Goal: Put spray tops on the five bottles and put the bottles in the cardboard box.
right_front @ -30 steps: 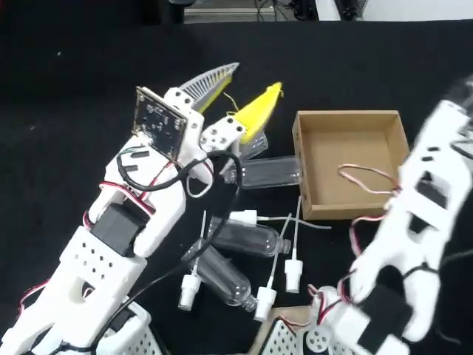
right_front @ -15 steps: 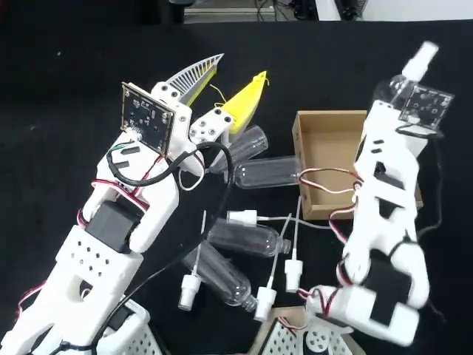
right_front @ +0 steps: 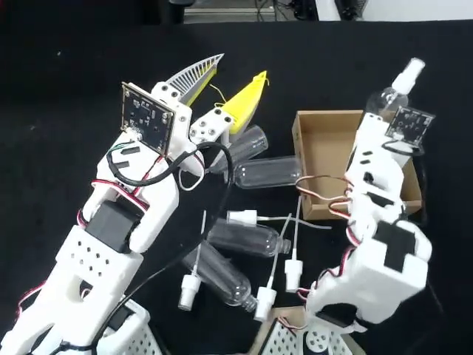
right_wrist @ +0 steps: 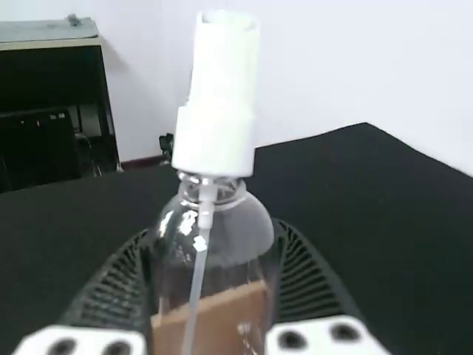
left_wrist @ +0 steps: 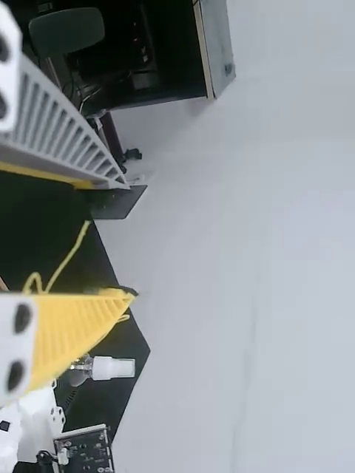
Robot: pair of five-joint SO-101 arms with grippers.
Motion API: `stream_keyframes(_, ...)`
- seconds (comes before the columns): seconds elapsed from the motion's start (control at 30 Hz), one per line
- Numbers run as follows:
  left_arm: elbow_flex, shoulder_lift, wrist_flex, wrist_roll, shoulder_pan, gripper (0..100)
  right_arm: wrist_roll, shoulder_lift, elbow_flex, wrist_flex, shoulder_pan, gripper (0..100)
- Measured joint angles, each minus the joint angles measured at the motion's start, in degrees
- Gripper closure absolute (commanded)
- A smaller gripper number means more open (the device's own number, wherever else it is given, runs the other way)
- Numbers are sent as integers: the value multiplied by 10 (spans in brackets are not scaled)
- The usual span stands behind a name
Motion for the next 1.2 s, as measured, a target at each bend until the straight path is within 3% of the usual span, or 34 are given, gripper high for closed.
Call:
stream_keyframes(0.33,0,0,0,0,0,801,0,80,-10,-104,0,988)
stream_keyframes(1.07,0,0,0,0,0,801,-1,137,-47,-110,0,985)
stream_keyframes(1.2,0,0,0,0,0,801,-1,137,-47,-110,0,913)
